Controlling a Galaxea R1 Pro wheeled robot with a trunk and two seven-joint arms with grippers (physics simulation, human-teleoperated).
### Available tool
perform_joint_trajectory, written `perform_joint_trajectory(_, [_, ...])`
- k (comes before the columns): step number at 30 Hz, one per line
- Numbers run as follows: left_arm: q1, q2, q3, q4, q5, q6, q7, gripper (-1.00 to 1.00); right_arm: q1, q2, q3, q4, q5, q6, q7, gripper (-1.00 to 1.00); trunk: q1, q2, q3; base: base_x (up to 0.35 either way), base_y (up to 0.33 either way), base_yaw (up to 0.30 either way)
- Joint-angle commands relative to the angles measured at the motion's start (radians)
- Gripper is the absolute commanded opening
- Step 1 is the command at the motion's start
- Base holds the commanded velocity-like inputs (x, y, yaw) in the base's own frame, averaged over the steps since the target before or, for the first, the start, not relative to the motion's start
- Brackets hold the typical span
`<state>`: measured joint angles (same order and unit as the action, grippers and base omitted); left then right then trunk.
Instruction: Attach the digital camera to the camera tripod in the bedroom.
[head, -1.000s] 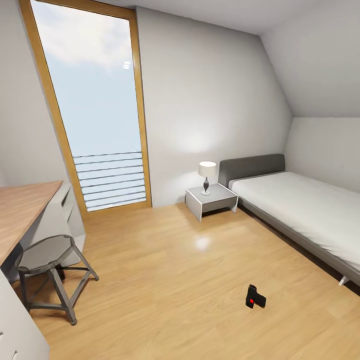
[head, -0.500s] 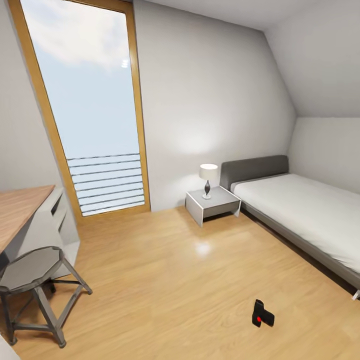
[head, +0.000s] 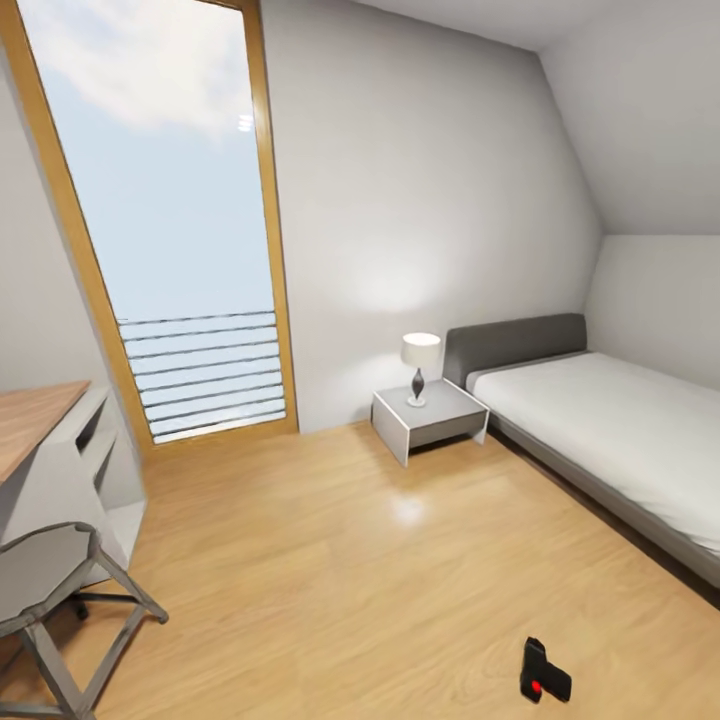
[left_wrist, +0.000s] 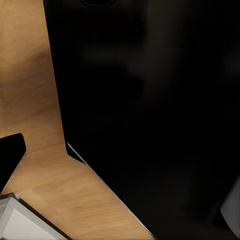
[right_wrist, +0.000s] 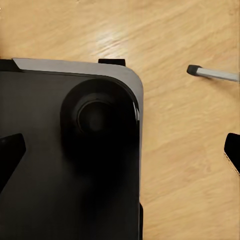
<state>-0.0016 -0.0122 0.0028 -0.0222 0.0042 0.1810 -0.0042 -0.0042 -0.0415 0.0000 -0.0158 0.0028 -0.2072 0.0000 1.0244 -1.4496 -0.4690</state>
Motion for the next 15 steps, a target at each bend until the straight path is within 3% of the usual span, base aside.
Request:
perform_joint_trajectory(1, [0.0,0.0,0.0,-0.002,0.0,0.006,0.0,1.0,0.0,0.0,0.0,0.0,0.0,-0.003,0.0,1.0,0.001,0.0,-0.001,0.34,0.0,0.0])
perform_joint_trajectory(15, [0.0,0.0,0.0,-0.002,0.0,0.008,0.0,1.0,0.0,0.0,0.0,0.0,0.0,-0.003,0.0,1.0,0.001,0.0,-0.001,0.341,0.0,0.0])
